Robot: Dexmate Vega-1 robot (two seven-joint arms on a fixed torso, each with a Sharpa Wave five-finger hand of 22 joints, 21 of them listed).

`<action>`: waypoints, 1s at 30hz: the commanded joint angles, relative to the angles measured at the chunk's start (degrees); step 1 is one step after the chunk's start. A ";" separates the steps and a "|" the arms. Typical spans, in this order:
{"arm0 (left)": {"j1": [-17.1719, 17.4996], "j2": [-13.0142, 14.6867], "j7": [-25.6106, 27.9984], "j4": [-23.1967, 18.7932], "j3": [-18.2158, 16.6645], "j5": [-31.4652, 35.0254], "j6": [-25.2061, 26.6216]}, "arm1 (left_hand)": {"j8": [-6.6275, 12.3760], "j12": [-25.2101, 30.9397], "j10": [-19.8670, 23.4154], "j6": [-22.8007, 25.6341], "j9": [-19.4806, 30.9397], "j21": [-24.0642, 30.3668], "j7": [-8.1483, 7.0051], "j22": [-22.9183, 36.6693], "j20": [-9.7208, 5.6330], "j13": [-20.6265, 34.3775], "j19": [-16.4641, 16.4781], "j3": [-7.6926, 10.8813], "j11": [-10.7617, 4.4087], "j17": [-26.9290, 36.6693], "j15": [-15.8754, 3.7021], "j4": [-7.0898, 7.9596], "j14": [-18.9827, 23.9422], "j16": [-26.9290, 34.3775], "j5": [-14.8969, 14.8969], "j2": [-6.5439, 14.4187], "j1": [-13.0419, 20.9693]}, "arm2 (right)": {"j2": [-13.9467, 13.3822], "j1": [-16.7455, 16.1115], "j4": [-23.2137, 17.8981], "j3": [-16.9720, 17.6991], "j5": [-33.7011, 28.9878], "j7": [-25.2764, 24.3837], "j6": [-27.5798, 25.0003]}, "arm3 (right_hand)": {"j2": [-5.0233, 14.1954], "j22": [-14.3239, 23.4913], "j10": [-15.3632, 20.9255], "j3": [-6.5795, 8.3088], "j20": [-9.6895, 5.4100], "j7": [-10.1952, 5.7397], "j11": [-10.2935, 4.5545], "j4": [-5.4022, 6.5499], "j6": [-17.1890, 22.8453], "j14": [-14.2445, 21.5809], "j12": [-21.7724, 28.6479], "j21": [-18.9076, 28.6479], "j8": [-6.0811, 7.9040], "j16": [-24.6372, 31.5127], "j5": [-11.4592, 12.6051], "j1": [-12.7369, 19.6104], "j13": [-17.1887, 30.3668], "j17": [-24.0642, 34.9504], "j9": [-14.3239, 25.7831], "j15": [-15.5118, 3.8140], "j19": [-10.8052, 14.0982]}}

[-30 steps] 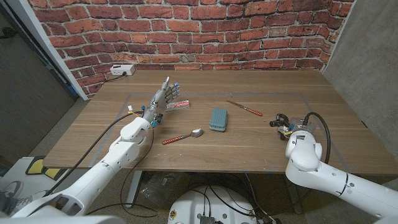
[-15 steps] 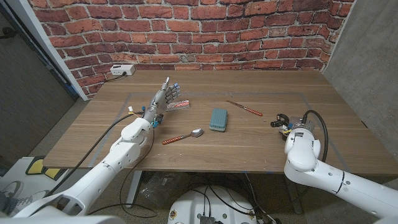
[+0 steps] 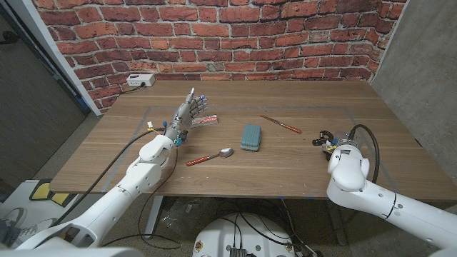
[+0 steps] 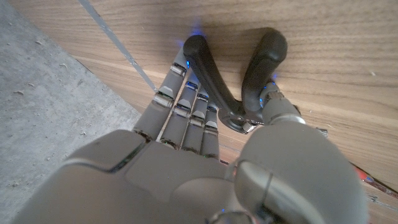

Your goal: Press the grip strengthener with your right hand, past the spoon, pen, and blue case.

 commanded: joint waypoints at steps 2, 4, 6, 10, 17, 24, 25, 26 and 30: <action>0.17 0.40 0.10 -0.56 -0.20 -0.20 0.68 | -0.06 -0.10 0.67 0.76 0.33 -0.32 0.00 0.15 0.19 0.34 0.35 -0.27 0.11 0.26 0.01 0.26 0.57 -0.03 -0.30 0.23 0.11 | 0.82 -1.43 -0.23 2.19 0.76 -1.65 0.10 | 0.87 0.16 0.43 0.56 -5.70 -0.79 0.22 0.32 1.31 2.52 0.02 0.59 -0.04 -0.19 0.28 0.92 0.30 0.29 0.11 -6.80 1.92; 0.19 0.42 0.06 -0.54 -0.25 -0.28 0.69 | -0.08 -0.12 0.69 0.76 0.33 -0.32 -0.01 0.15 0.23 0.34 0.36 -0.29 0.16 0.26 0.00 0.26 0.52 -0.07 -0.31 0.25 0.13 | 1.00 -1.82 -0.50 2.72 0.26 -1.77 0.10 | 0.92 0.16 0.44 0.61 -5.73 -0.72 0.18 0.36 1.32 2.72 -0.01 0.64 -0.07 -0.16 0.29 0.93 0.30 0.31 0.11 -6.97 1.98; 0.22 0.44 0.05 -0.52 -0.28 -0.28 0.64 | -0.08 -0.12 0.71 0.77 0.33 -0.34 0.00 0.15 0.26 0.35 0.34 -0.30 0.11 0.26 -0.02 0.26 0.55 -0.07 -0.32 0.26 0.14 | 1.09 -2.27 -0.92 3.31 0.16 -2.28 0.10 | 1.13 0.17 0.45 0.76 -5.80 -0.73 0.28 0.39 1.33 2.90 -0.05 0.76 -0.12 -0.16 0.35 1.07 0.30 0.34 0.11 -7.13 2.17; 0.21 0.39 -0.11 -0.36 -0.33 -0.27 0.32 | -0.08 -0.15 0.69 0.84 0.34 -0.33 -0.10 0.16 0.30 0.35 0.41 -0.32 0.15 0.26 0.02 0.27 0.59 -0.08 -0.34 0.30 0.16 | 0.71 -2.89 -2.07 4.24 2.10 -4.88 0.10 | 1.49 0.17 0.57 1.23 -5.95 -0.58 0.23 0.27 1.40 3.76 -0.13 1.05 -0.24 -0.08 0.49 1.65 0.29 0.38 0.12 -7.55 2.59; -0.14 0.23 -0.50 0.05 -0.28 -0.40 0.25 | -0.11 -0.24 0.62 0.88 0.34 -0.38 -0.11 0.16 0.33 0.37 0.39 -0.37 0.16 0.26 -0.02 0.28 0.65 -0.11 -0.40 0.39 0.21 | 0.16 -3.13 -3.43 5.29 5.68 -8.76 0.10 | 1.75 0.15 0.69 1.90 -6.16 -0.62 0.27 -0.15 1.64 4.20 -0.22 1.26 -0.31 -0.23 0.65 2.77 0.27 0.38 0.12 -7.85 2.78; -0.37 0.13 -0.54 0.33 -0.26 -0.48 0.41 | -0.11 -0.25 0.71 0.97 0.35 -0.43 -0.18 0.17 0.27 0.38 0.33 -0.41 0.10 0.27 0.00 0.29 0.68 -0.14 -0.44 0.45 0.24 | 0.14 -3.06 -4.11 5.84 5.40 -8.94 0.10 | 1.88 0.15 0.81 2.24 -6.30 -0.66 0.19 -0.19 1.79 4.83 -0.27 1.45 -0.38 -0.22 0.70 3.27 0.26 0.40 0.13 -7.98 2.96; -0.42 0.12 -0.57 0.39 -0.26 -0.49 0.42 | -0.12 -0.25 0.72 0.96 0.35 -0.43 -0.17 0.17 0.27 0.38 0.33 -0.42 0.10 0.27 0.03 0.29 0.62 -0.17 -0.45 0.46 0.25 | 0.29 -3.16 -4.13 6.04 5.00 -8.82 0.10 | 1.92 0.15 0.72 2.32 -6.30 -0.64 0.10 -0.21 1.72 4.85 -0.32 1.48 -0.43 -0.26 0.71 3.40 0.26 0.41 0.13 -7.93 2.97; -0.47 0.11 -0.67 0.49 -0.25 -0.47 0.35 | -0.13 -0.24 0.77 0.96 0.35 -0.45 -0.17 0.17 0.26 0.38 0.31 -0.42 0.08 0.27 0.08 0.29 0.69 -0.15 -0.46 0.47 0.25 | 0.21 -3.08 -4.22 5.99 4.92 -8.94 0.10 | 1.96 0.16 0.74 2.38 -6.29 -0.65 0.13 -0.23 1.64 4.81 -0.33 1.49 -0.48 -0.31 0.73 3.51 0.26 0.42 0.13 -7.89 2.94; -0.57 0.13 -0.87 0.63 -0.28 -0.46 0.19 | -0.14 -0.26 0.77 0.98 0.35 -0.45 -0.15 0.17 0.27 0.38 0.35 -0.45 0.02 0.27 -0.05 0.30 0.77 -0.14 -0.48 0.49 0.27 | 0.40 -3.01 -4.50 6.20 4.92 -9.99 0.10 | 2.00 0.16 0.75 2.53 -6.29 -0.65 0.13 -0.24 1.64 4.91 -0.37 1.55 -0.54 -0.38 0.75 3.73 0.25 0.44 0.13 -7.89 2.94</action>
